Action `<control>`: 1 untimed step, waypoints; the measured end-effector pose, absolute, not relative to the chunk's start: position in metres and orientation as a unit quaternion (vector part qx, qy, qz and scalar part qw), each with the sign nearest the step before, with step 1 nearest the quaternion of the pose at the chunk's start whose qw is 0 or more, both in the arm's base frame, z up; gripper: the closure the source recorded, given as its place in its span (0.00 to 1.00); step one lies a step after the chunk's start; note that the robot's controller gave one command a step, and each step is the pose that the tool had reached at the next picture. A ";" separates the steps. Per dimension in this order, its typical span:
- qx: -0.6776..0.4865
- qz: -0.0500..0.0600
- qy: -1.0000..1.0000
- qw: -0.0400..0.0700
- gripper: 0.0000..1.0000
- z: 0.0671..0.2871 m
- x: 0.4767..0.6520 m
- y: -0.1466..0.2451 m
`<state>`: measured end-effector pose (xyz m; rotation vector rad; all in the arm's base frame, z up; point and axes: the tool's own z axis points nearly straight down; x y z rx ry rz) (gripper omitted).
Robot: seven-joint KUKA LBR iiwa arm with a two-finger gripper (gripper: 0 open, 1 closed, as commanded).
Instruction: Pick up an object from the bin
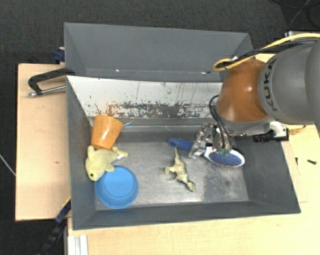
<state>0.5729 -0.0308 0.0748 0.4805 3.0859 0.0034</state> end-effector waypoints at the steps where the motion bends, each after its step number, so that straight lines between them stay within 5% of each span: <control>1: 0.172 0.001 0.985 0.007 1.00 0.211 0.574 -0.037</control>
Offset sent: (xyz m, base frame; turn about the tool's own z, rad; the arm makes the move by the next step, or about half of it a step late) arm -0.0019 -0.0060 0.1303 0.0378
